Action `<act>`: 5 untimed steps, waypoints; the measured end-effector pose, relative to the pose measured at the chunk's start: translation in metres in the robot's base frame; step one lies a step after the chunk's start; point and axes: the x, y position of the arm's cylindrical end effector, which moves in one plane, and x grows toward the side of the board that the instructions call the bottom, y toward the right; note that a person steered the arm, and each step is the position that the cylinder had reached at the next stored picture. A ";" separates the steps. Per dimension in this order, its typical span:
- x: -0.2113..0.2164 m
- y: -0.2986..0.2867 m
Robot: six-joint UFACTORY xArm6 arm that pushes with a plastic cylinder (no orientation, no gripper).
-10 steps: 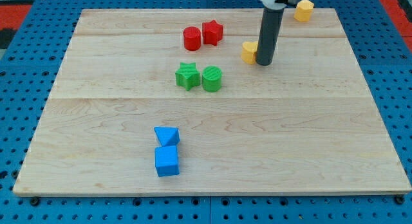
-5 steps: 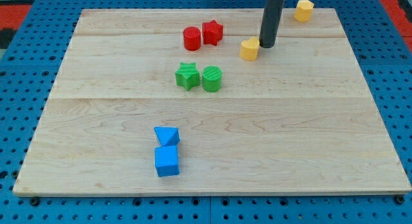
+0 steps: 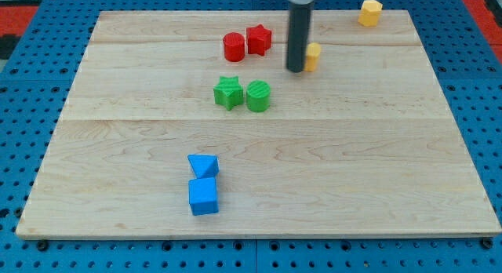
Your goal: Move the heart to the bottom left of the hexagon
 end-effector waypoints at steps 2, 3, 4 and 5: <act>-0.058 0.084; -0.063 0.071; -0.077 0.070; -0.042 0.074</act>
